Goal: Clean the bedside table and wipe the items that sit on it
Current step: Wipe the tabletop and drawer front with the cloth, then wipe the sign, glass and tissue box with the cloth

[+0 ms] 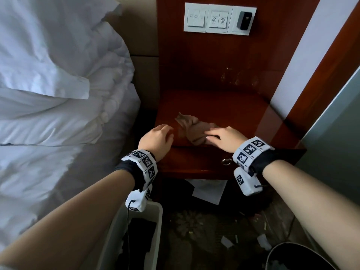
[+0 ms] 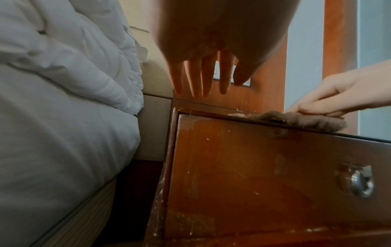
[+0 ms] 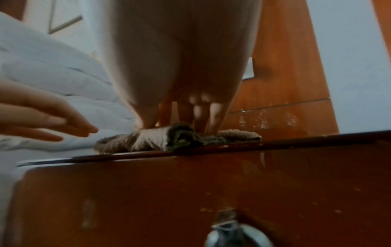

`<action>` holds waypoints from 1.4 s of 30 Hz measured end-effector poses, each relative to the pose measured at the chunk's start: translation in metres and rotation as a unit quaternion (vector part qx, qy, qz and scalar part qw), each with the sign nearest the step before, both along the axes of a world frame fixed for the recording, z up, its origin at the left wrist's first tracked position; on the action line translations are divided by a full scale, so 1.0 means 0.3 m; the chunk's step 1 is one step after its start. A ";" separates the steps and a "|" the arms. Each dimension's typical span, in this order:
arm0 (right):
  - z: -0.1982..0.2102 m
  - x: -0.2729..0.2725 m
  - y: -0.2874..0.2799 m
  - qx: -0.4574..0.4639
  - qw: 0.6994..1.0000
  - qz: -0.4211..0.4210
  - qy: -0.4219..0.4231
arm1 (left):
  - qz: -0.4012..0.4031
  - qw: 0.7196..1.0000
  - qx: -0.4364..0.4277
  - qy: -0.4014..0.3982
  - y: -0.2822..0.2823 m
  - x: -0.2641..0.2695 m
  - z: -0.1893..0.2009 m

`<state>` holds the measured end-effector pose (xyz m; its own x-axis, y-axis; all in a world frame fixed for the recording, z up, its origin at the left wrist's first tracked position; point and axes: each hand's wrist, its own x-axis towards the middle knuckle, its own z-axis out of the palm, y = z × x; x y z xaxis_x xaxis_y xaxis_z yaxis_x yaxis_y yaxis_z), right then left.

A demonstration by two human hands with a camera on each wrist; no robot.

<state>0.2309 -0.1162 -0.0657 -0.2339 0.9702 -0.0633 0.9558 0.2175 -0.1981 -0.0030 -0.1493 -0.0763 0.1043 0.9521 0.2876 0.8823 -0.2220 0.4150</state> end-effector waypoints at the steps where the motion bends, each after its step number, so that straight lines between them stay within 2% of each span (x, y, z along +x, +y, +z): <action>1: 0.003 0.024 0.009 0.001 1.000 -0.022 -0.006 | 0.001 1.000 -0.001 -0.003 0.006 0.000 -0.001; 5: 0.023 0.094 0.017 0.000 0.996 -0.083 -0.019 | 0.005 1.000 -0.009 -0.002 0.015 -0.007 0.005; 8: 0.057 0.063 0.002 -0.004 0.997 -0.079 -0.009 | 0.025 1.000 -0.008 -0.010 0.002 -0.021 0.036; 10: 0.089 0.012 -0.011 0.040 0.996 -0.073 0.021 | 0.037 0.999 0.008 -0.028 -0.017 -0.040 0.069; 14: 0.167 -0.153 -0.043 0.124 0.979 -0.039 0.156 | 0.073 0.994 0.051 -0.060 -0.089 -0.113 0.146; 17: 0.217 -0.330 -0.078 0.159 0.941 0.025 0.298 | 0.111 0.991 0.064 -0.047 -0.180 -0.203 0.186; 20: 0.258 -0.540 -0.160 0.070 0.911 0.148 0.379 | 0.155 0.985 0.073 -0.032 -0.311 -0.330 0.201; 23: 0.289 -0.733 -0.242 0.044 0.895 0.216 0.388 | 0.207 0.973 0.095 -0.032 -0.431 -0.467 0.230; 25: 0.297 -0.857 -0.289 0.037 0.885 0.238 0.399 | 0.261 0.955 0.135 -0.050 -0.517 -0.571 0.265; 30: 0.305 -1.106 -0.390 0.000 0.874 0.252 0.416 | 0.364 0.903 0.219 -0.069 -0.688 -0.785 0.311; 34: 0.347 -1.264 -0.446 -0.007 0.863 0.247 0.440 | 0.419 0.869 0.220 -0.147 -0.758 -0.889 0.332; 37: 0.378 -1.364 -0.485 0.006 0.872 0.250 0.421 | 0.445 0.852 0.210 -0.180 -0.792 -0.947 0.343; 42: 0.397 -1.459 -0.501 0.065 0.892 0.233 0.383 | 0.447 0.851 0.192 -0.200 -0.800 -0.992 0.357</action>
